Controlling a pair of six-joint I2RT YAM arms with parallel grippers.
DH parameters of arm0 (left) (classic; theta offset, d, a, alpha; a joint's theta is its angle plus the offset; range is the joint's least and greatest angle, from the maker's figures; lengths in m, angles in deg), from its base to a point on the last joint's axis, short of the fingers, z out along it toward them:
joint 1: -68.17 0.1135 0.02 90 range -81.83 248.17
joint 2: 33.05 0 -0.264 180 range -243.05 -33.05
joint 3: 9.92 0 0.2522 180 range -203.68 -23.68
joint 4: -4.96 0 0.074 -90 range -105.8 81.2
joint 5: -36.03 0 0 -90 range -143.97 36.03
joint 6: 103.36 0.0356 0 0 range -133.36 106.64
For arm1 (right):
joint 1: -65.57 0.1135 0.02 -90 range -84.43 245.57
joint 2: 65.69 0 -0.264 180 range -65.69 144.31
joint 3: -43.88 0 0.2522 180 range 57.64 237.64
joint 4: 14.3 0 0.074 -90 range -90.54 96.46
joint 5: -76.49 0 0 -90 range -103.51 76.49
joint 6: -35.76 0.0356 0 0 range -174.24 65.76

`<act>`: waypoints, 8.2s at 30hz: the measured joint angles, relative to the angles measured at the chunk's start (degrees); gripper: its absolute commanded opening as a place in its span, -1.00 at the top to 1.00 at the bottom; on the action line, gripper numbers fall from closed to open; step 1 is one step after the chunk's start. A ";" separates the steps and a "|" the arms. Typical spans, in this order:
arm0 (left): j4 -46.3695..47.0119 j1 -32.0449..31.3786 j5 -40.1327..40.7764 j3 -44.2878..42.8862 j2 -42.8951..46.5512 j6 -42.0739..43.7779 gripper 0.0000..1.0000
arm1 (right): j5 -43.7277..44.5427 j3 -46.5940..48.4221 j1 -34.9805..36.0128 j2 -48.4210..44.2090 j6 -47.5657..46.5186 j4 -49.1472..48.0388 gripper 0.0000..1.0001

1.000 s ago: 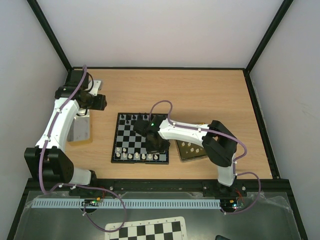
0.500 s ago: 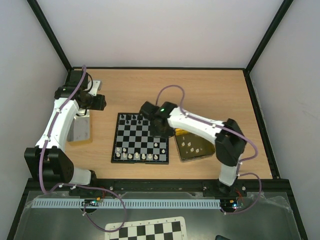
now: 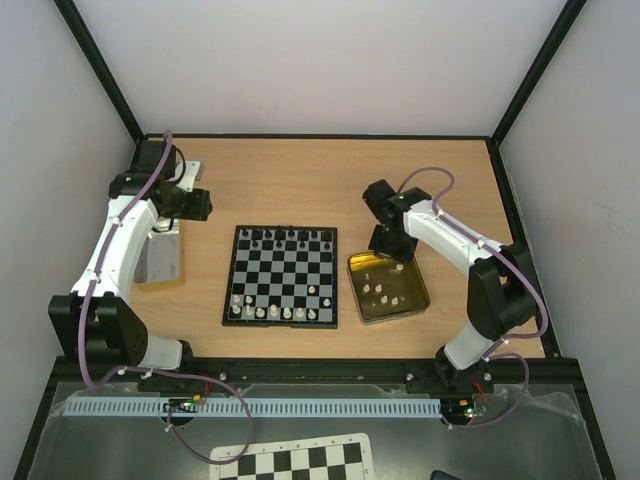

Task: Set up the chess pieces on the board
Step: Pick up the chess piece from the storage box, then place the chess piece on the chessboard.

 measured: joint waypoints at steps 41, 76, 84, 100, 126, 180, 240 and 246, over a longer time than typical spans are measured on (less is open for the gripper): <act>-0.26 0.39 0.74 -0.02 0.00 0.02 -0.12 | -4.09 -8.90 -13.07 6.32 -5.70 -12.00 0.96; -0.48 0.48 0.44 -1.09 -0.07 0.04 -0.12 | -4.85 -3.65 30.34 -3.48 9.46 -1.27 0.96; -0.48 0.48 0.50 -1.09 -0.07 0.04 -0.12 | -4.79 -3.65 31.89 0.37 10.99 -3.80 0.96; -0.46 0.48 0.96 -1.09 -0.09 0.04 -0.12 | -4.74 -4.66 31.93 3.78 11.82 -10.69 0.96; -0.46 0.48 0.94 -1.09 -0.74 0.04 -0.12 | -6.10 -5.33 31.93 6.01 12.15 -11.98 0.96; -0.46 0.48 0.92 -1.09 -0.83 0.04 -0.13 | -6.10 -4.02 31.93 6.49 11.52 -11.74 0.57; -0.44 0.48 1.27 -1.07 -0.81 0.04 -0.13 | -6.29 -3.67 31.93 8.22 10.78 -10.69 0.61; -0.44 0.48 1.29 -1.07 -0.81 0.02 -0.13 | -6.32 -3.67 31.93 8.22 10.62 -10.73 0.61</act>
